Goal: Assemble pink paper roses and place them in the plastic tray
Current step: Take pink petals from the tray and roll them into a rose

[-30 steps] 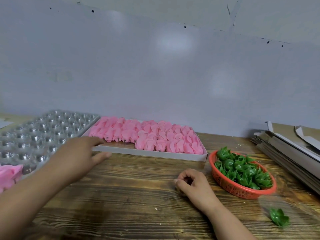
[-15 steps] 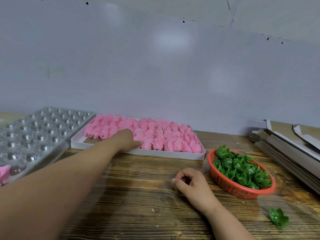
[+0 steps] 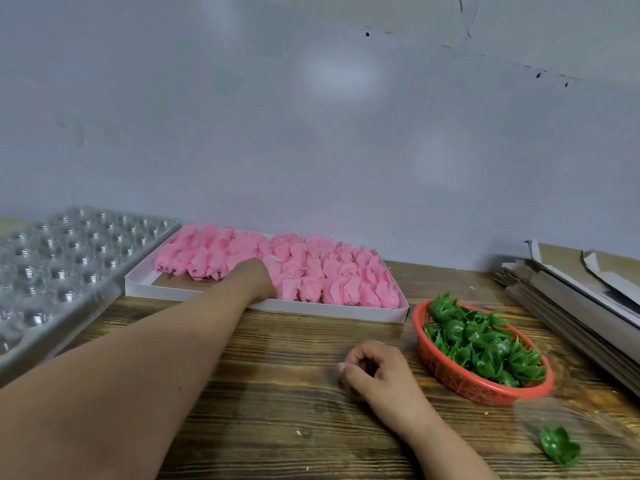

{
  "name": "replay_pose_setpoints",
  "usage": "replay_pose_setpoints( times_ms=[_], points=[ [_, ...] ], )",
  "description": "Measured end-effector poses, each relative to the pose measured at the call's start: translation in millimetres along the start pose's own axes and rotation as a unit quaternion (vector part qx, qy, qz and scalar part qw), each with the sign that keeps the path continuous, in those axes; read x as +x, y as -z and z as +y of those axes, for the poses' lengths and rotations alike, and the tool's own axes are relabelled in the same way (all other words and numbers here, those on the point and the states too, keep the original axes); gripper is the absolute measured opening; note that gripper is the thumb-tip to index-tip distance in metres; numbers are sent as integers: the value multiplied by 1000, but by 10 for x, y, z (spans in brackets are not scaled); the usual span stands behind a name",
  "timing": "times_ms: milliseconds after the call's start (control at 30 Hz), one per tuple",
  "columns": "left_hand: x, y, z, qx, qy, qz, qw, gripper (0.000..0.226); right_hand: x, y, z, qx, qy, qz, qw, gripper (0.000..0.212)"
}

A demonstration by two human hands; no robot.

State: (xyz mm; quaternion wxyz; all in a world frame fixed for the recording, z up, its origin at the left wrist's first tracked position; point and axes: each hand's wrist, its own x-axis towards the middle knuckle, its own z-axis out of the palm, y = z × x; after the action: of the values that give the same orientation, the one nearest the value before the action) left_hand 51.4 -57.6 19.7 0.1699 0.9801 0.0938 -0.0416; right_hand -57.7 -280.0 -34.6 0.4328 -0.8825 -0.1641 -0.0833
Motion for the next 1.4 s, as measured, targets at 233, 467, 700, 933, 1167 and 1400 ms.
replay_pose_setpoints(
  times_ms=[233,467,700,933,1167,1400],
  points=[
    [19,38,97,45,-16,-22,999,48,-1,-3,-8,3,1,0,1000,18],
    [112,-77,65,32,5,14,999,41,4,-8,-5,12,-4,-6,1000,19],
    [106,-23,70,30,14,33,999,32,12,-10,18,22,-14,-8,1000,19],
    [-96,236,-36,-26,-17,84,996,25,3,4,-15,21,-20,-14,999,19],
    [-630,146,7,-482,-13,50,875,28,-28,2,-68,35,-8,0,999,15],
    [-1095,-426,303,-746,109,-143,641,18,-67,-21,-151,121,27,97,988,23]
  ],
)
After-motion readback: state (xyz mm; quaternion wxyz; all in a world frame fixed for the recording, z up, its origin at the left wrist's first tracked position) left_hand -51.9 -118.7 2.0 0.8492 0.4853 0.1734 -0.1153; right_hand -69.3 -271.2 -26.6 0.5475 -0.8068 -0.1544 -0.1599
